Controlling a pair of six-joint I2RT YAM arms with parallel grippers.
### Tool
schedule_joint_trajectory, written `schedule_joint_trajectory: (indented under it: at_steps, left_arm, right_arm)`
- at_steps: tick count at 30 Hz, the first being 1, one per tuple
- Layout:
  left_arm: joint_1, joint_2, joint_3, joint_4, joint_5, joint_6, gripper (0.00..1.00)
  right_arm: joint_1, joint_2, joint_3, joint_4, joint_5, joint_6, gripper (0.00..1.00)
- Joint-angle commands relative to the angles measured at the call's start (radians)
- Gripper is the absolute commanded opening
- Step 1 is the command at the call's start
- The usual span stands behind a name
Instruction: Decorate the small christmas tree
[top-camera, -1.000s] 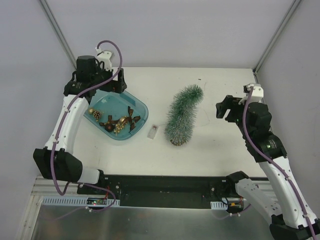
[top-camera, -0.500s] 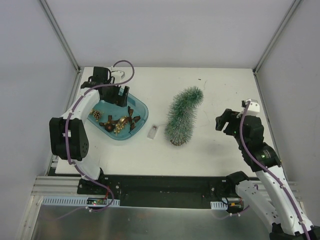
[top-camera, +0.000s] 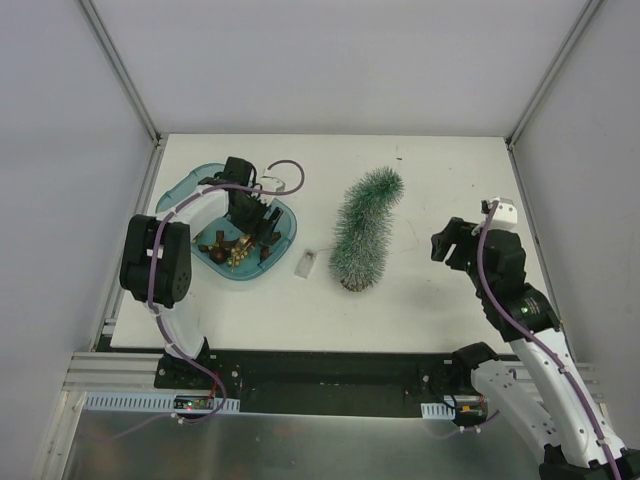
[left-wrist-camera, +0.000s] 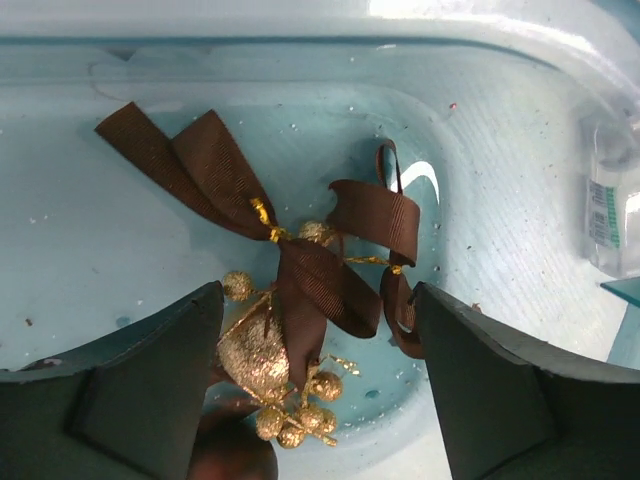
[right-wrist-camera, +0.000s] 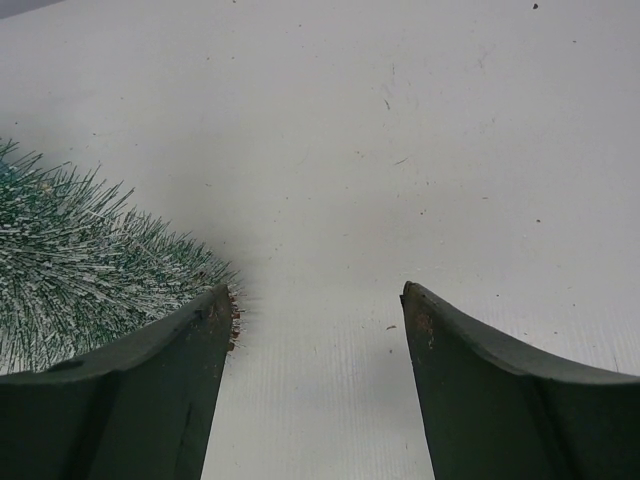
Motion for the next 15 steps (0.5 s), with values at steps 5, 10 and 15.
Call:
schedule_joint_trajectory:
  at_steps: [5,10,15]
  left_arm:
    - [-0.021,0.073,0.032,0.005,-0.071,0.066,0.51]
    - [-0.021,0.068,0.029,0.003,-0.065,0.075,0.17]
    - [-0.022,-0.056,0.024,-0.017,-0.048,0.061,0.0]
  right_arm:
    - [-0.005,-0.041,0.022,0.014,-0.014,0.012,0.68]
    - [-0.006,-0.061,0.028,-0.004,-0.022,0.012,0.66]
    - [-0.006,-0.069,0.031,-0.006,-0.045,0.024,0.65]
